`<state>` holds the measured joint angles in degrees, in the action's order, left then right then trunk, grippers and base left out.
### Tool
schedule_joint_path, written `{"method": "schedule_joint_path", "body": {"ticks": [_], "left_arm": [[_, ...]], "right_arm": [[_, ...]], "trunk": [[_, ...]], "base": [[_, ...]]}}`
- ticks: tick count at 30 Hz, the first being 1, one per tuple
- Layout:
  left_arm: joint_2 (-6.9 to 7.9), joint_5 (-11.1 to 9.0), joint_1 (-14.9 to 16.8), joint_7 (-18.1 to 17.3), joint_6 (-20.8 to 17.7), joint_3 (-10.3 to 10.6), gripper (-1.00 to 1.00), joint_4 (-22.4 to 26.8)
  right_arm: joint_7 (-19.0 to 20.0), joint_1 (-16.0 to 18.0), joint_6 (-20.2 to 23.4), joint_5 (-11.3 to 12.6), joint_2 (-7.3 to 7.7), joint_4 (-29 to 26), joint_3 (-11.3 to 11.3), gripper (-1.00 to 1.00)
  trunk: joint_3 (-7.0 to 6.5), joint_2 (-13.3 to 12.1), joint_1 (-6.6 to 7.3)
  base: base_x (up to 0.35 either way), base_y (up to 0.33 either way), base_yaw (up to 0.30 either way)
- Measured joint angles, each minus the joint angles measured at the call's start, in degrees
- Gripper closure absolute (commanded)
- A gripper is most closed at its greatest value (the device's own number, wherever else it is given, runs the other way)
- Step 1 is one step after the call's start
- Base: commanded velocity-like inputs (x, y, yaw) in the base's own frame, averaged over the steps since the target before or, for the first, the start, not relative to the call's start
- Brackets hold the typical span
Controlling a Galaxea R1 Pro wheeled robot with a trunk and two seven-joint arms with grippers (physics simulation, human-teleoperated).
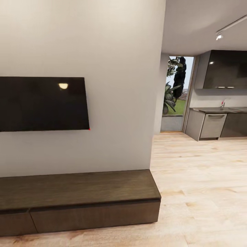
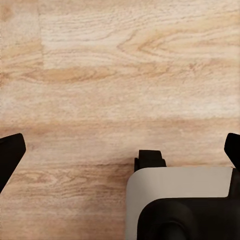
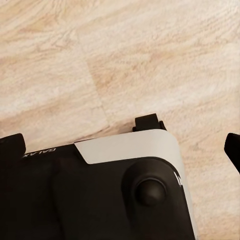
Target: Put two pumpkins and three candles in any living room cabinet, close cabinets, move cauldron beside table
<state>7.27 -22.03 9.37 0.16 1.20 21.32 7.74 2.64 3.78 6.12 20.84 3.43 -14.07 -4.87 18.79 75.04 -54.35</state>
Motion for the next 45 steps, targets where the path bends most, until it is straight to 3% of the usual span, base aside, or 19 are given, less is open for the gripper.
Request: {"method": "schedule_joint_path", "body": {"ticks": [14, 20, 28, 45], "left_arm": [[0.07, -0.10, 0.00, 0.00, 0.49, -0.11, -1.00, 0.01], [0.03, -0.16, 0.00, 0.00, 0.72, -0.13, -1.00, 0.02], [0.04, -0.17, 0.00, 0.00, 0.79, -0.24, -1.00, 0.06], [-0.01, -0.18, 0.00, 0.00, 0.78, -0.23, -1.00, 0.05]], "right_arm": [[0.00, -0.13, -0.04, -0.04, 0.32, 0.29, 0.03, -1.00], [-0.04, -0.18, -0.05, 0.13, -0.39, 4.86, -0.15, -1.00], [-0.09, -0.19, -0.07, 0.07, -0.18, 9.58, -0.02, -1.00], [-0.10, -0.19, -0.07, 0.07, -0.41, 10.12, -0.04, -1.00]], "trunk": [[0.00, 0.00, 0.00], [0.00, 0.00, 0.00], [0.00, 0.00, 0.00], [0.00, 0.00, 0.00]], "base": [[0.000, 0.000, 0.000], [0.000, 0.000, 0.000], [0.000, 0.000, 0.000], [0.000, 0.000, 0.000]]}}
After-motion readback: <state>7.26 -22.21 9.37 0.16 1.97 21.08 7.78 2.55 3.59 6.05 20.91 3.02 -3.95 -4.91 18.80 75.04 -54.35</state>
